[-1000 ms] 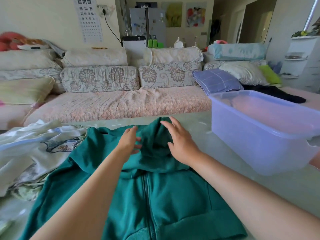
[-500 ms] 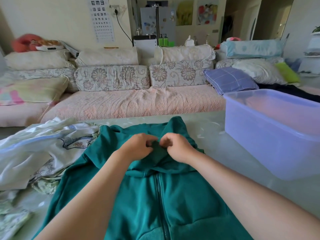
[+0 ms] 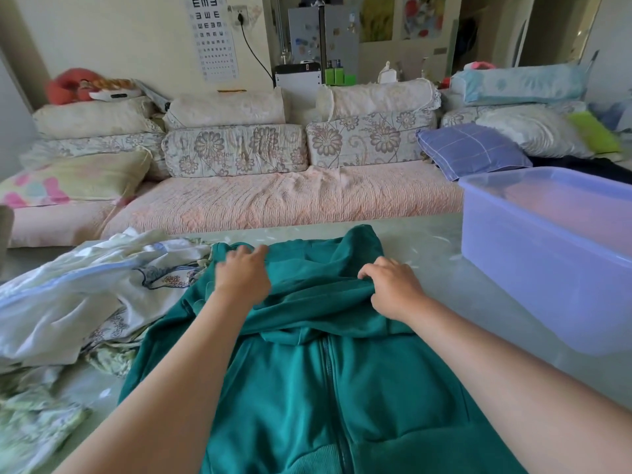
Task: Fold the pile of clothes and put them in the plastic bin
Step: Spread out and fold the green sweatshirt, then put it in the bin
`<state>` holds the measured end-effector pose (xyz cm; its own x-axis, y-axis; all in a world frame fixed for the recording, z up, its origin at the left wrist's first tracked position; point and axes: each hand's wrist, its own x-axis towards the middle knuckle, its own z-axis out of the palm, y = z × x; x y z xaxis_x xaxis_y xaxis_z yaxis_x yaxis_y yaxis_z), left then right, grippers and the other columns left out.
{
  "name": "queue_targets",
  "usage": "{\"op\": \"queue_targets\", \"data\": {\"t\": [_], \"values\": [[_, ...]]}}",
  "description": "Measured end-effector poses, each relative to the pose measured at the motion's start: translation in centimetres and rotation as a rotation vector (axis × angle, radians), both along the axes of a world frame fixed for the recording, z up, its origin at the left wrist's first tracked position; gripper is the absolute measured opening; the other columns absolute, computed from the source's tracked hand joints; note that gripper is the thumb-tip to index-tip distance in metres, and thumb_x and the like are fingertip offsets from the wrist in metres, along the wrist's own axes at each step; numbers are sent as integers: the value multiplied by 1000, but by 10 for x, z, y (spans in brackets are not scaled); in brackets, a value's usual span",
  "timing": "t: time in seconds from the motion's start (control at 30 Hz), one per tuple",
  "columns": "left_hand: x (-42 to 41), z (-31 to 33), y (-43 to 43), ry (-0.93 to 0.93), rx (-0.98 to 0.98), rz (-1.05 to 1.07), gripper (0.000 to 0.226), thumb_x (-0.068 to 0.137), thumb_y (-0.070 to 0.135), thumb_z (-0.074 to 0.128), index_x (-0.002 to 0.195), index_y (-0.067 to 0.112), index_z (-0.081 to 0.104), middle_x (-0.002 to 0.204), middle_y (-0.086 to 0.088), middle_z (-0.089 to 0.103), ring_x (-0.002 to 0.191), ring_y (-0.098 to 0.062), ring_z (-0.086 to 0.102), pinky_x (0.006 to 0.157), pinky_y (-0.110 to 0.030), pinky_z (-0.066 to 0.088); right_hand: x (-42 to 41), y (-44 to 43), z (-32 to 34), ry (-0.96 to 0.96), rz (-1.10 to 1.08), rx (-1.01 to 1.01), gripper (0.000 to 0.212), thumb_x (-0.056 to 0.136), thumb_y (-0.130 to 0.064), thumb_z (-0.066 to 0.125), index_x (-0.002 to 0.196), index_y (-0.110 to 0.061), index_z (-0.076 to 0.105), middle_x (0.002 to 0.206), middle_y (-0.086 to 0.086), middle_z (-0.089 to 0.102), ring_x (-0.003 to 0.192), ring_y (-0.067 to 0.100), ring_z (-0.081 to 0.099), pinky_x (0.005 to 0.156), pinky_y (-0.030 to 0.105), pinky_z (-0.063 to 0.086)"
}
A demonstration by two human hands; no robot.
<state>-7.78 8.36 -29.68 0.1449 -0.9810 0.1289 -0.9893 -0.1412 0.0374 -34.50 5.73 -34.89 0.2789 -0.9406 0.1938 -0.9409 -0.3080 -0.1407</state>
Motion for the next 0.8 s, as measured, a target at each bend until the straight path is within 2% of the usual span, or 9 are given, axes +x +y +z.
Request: {"op": "queue_targets", "data": {"t": [0.07, 0.13, 0.23, 0.33, 0.4, 0.47, 0.6, 0.7, 0.8], "values": [[-20, -2, -10, 134, 87, -228, 63, 91, 10, 43, 149, 34, 34, 152, -4, 37, 138, -26, 36, 113, -45, 31, 0, 0, -1, 13, 36, -27, 52, 84, -5, 56, 129, -30, 57, 122, 0, 54, 119, 24, 50, 98, 37, 39], [-33, -12, -20, 258, 198, -269, 54, 100, 24, 38, 152, 36, 27, 156, -4, 33, 141, -26, 33, 115, -44, 28, -1, 2, 0, 20, 79, -68, 54, 83, 0, 53, 127, -30, 59, 117, 0, 55, 114, 25, 52, 93, 35, 38], [-40, -28, -27, 218, 304, -191, 53, 101, 40, 38, 152, 34, 25, 153, -8, 39, 138, -31, 38, 113, -44, 32, -7, 3, 2, 102, 117, -122, 57, 85, 4, 48, 129, -31, 58, 111, 1, 55, 105, 27, 56, 77, 34, 35], [-31, -25, -32, 112, 211, -28, 38, 97, 26, 42, 132, 20, 53, 134, -11, 57, 119, -32, 55, 97, -39, 46, -21, 4, -1, 181, 100, -165, 59, 85, 5, 45, 131, -31, 53, 109, 1, 56, 98, 28, 59, 71, 34, 36], [-21, -16, -34, 143, 136, 140, 34, 93, 15, 40, 121, 8, 58, 121, -12, 62, 104, -30, 59, 82, -35, 46, -32, 2, -4, 195, 60, -136, 55, 83, 3, 48, 128, -28, 53, 109, 0, 58, 97, 28, 60, 71, 34, 38], [-12, -10, -37, 123, 143, 180, 30, 93, 12, 42, 114, 3, 61, 110, -13, 63, 98, -31, 61, 77, -36, 46, -42, 0, -5, 168, 15, -75, 48, 81, -2, 50, 122, -26, 54, 109, -2, 57, 98, 27, 59, 73, 32, 36], [-34, -8, -43, 136, -3, 54, 29, 85, 11, 44, 107, 15, 63, 106, -8, 64, 93, -31, 60, 79, -36, 51, -59, -7, -7, 57, 29, -20, 42, 76, -9, 56, 115, -23, 55, 113, -2, 48, 104, 24, 51, 82, 32, 40], [-79, -11, -53, 297, -156, -163, 34, 91, 18, 42, 120, 23, 58, 117, -7, 57, 104, -30, 56, 89, -42, 49, -64, -7, -7, 32, 45, 128, 32, 79, -13, 56, 107, -29, 54, 106, -7, 51, 100, 24, 56, 74, 31, 39], [-124, -20, -74, 300, -62, -330, 38, 97, 33, 40, 131, 28, 56, 128, -8, 50, 113, -31, 53, 98, -45, 45, -70, -10, -5, 64, 42, 167, 22, 76, -16, 58, 87, -31, 46, 86, -11, 50, 85, 21, 52, 69, 30, 35]]}}
